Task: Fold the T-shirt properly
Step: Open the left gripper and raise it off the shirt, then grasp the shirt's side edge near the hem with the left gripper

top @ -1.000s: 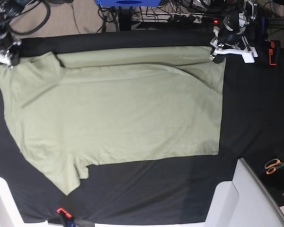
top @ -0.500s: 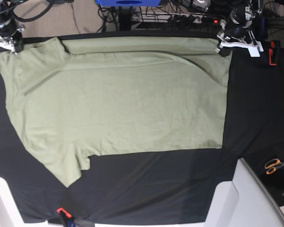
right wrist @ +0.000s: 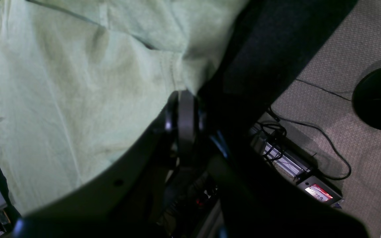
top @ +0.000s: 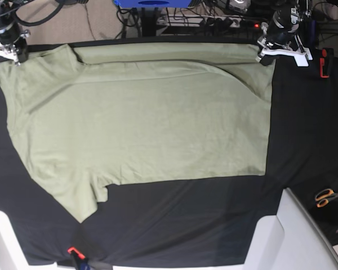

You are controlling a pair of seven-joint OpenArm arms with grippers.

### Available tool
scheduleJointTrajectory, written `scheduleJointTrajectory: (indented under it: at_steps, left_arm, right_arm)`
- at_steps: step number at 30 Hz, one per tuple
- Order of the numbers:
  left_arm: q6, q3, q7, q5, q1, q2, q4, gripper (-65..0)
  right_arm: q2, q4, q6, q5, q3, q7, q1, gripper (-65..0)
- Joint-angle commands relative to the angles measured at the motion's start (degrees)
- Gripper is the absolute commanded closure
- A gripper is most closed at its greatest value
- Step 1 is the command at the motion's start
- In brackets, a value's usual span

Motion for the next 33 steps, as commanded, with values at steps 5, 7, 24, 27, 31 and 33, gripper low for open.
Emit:
scheduleJointTrajectory:
  at_steps: [5, 7, 24, 27, 31, 33]
  left_arm:
    - [0.71, -2.3, -1.39, -0.06, 0.65, -0.48, 0.67, -35.4]
    - [0.71, -4.76, -1.39, -0.33, 0.74, 0.4, -0.47, -47.9]
    - [0.27, -25.77, 14.88, -0.41, -1.81, 2.6, 15.62, -64.0]
    - [-4.57, -23.66, 19.1, -0.41, -2.51, 1.72, 18.96, -63.7]
    - [-14.33, -18.56, 23.4, -0.06, -2.51, 0.58, 21.24, -58.9]
    - [-15.56, -16.1, 23.58, 0.03, -1.98, 1.1, 22.12, -41.6]
  right_arm:
    - [0.68, 0.81, -0.29, 0.13, 0.48, 1.12, -0.09, -25.7]
    - [0.68, 0.81, -0.29, 0.13, 0.57, 1.12, -0.09, -36.2]
    - [8.15, 9.07, 4.99, -0.22, -4.53, 5.16, -2.99, -37.7]
    - [10.61, 10.65, 11.05, -0.31, -7.16, 5.16, -3.96, -37.7]
    - [11.67, 13.29, 16.33, -0.31, -11.47, 4.9, -7.3, -37.5]
    - [11.76, 14.87, 18.09, -0.31, -15.08, 5.25, -9.85, -35.3]
